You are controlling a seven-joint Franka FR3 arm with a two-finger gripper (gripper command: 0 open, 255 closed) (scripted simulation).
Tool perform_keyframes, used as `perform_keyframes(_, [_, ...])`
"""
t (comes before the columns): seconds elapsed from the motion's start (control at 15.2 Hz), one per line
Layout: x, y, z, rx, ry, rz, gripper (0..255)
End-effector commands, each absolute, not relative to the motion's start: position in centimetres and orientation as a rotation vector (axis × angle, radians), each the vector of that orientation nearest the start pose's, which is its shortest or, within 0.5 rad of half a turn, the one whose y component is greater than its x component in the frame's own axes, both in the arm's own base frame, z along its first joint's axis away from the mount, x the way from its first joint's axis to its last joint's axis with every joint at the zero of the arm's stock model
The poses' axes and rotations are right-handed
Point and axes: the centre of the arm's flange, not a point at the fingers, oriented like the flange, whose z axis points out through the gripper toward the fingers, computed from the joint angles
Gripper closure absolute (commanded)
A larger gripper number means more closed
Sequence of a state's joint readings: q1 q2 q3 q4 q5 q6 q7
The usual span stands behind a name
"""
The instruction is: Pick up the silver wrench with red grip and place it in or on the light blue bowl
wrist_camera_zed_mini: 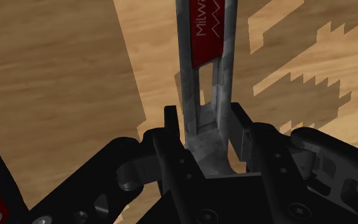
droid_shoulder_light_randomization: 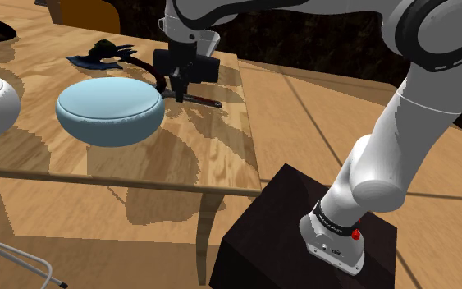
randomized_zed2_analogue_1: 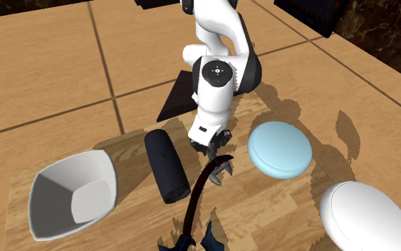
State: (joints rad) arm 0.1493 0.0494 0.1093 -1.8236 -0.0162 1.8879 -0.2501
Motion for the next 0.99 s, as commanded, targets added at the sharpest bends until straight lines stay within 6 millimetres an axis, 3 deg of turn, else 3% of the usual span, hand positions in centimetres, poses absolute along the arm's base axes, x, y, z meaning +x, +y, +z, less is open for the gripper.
perform_keyframes(0.0, [56.0,14.5,51.4,-3.049,-0.799,-0.022,255])
perform_keyframes(0.92, [56.0,14.5,58.8,-3.049,-0.799,-0.022,255])
